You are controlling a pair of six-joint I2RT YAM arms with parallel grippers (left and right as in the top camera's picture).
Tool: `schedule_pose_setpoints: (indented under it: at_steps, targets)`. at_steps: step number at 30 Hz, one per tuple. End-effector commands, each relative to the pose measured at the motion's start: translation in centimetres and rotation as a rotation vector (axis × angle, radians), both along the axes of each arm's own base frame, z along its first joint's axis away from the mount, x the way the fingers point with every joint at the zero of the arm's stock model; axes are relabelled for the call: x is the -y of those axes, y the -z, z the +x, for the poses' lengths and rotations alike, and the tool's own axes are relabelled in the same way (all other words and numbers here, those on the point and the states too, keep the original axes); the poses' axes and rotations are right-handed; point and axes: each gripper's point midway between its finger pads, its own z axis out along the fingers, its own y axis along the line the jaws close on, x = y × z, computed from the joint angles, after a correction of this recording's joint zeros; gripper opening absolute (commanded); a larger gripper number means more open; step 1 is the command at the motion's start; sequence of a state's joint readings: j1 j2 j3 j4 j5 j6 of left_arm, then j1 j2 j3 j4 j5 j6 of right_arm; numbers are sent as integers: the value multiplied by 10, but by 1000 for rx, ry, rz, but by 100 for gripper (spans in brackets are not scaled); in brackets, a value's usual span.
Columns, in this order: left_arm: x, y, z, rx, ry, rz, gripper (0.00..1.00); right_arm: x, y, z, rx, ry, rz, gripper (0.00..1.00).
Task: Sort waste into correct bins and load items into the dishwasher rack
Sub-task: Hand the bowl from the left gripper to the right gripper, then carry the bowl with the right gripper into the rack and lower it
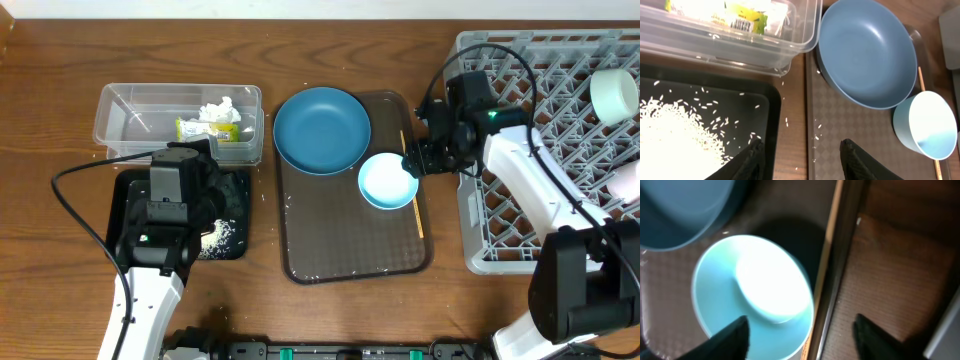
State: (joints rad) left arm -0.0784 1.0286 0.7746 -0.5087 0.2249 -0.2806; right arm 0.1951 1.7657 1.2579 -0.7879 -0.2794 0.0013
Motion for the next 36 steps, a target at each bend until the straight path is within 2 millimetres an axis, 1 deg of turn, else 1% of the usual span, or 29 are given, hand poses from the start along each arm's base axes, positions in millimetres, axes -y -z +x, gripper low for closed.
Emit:
schedule_pose_setpoints:
  at_steps: [1, 6, 9, 10, 12, 13, 16, 19, 22, 25, 36]
  targets:
    - [-3, 3, 1, -19, -5, 15, 52, 2, 11, -8, -16, 39, -16, 54]
    - [-3, 8, 0, -38, -5, 16, 52, 4, 27, -18, -43, 58, -17, 52]
    - [-3, 9, 1, -41, -5, 16, 52, 6, 34, -24, -58, 59, -20, 49]
    - [-3, 9, 1, -41, -5, 16, 52, 6, 36, -25, -61, 59, -21, 46]
    - [-3, 9, 1, -41, -4, 17, 52, 6, 39, -27, -69, 74, -18, 35]
    - [-3, 9, 1, -41, -5, 17, 53, 6, 41, -27, -71, 84, -16, 32]
    - [-3, 9, 0, -41, -5, 16, 53, 6, 41, -25, -62, 90, -12, 26]
    - [-3, 9, 0, -41, -5, 16, 53, 5, 40, -22, -51, 98, -7, 13]
    - [-3, 9, 0, -41, -4, 17, 53, 5, 40, -21, -49, 101, -6, 11]
    - [-3, 9, 1, -41, -5, 16, 53, 5, 40, -21, -50, 107, -4, 1]
    - [-3, 9, 0, -41, -4, 17, 54, 4, 39, -18, -39, 108, 0, 1]
